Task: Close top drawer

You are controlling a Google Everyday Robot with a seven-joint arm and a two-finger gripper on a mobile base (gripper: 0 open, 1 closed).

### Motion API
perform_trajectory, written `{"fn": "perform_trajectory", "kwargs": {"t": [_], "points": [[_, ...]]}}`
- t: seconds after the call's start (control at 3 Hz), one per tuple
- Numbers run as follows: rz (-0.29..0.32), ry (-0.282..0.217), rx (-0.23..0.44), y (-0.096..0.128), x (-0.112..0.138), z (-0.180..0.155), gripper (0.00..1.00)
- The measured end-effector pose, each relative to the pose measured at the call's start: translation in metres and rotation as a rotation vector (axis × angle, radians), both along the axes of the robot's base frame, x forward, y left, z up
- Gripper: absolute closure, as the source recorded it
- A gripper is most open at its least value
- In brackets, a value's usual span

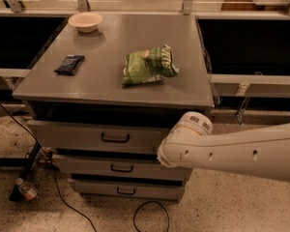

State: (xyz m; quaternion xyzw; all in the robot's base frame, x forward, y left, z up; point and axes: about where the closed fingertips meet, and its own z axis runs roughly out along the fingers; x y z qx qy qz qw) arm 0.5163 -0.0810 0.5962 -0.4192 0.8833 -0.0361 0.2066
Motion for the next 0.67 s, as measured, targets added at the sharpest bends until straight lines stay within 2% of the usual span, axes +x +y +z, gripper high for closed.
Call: {"fn": "perform_trajectory", "kwargs": {"t": [0.67], "points": [[0.000, -0.001, 0.000, -0.0001, 0.0002, 0.0003, 0.49]]}}
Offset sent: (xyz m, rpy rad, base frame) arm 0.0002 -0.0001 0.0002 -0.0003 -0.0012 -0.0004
